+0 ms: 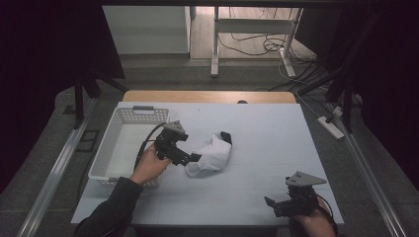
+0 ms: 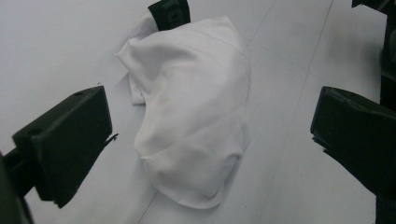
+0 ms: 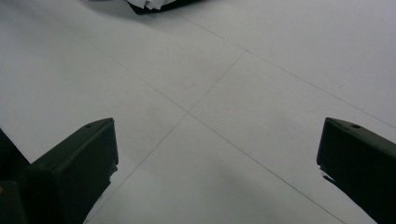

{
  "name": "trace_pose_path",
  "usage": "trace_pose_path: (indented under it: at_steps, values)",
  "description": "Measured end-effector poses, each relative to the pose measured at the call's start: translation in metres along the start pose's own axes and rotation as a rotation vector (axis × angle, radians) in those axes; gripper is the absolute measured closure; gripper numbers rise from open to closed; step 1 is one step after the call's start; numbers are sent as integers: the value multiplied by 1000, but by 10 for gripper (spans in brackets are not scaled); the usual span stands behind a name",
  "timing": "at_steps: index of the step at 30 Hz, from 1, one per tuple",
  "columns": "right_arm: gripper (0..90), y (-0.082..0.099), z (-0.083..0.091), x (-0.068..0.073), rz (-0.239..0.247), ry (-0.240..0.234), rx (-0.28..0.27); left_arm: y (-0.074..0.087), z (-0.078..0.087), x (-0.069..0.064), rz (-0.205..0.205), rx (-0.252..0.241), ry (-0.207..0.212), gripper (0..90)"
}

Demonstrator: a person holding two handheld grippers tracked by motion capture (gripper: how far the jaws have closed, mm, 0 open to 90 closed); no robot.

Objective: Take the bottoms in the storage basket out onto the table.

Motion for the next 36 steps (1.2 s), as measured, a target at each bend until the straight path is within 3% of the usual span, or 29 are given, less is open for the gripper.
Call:
trace_pose_path:
  at_steps: [19,36]
  values:
    - [0,0,0,0,1,-1,-2,8,20,1,-4,-24,-46,2]
    - [0,0,0,0,-1,-3,-3,19,31,1,22,-32,-50,4]
Point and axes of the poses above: each handheld gripper's, and its own axes: z roughly backward along the jaws, y roughly out of its underside, x roughly to its left, the point moved 5 cm from there along -z, roughly forward along the jaws, and after that the axes turned 2 degrees about -x, right-handed, at the moved point
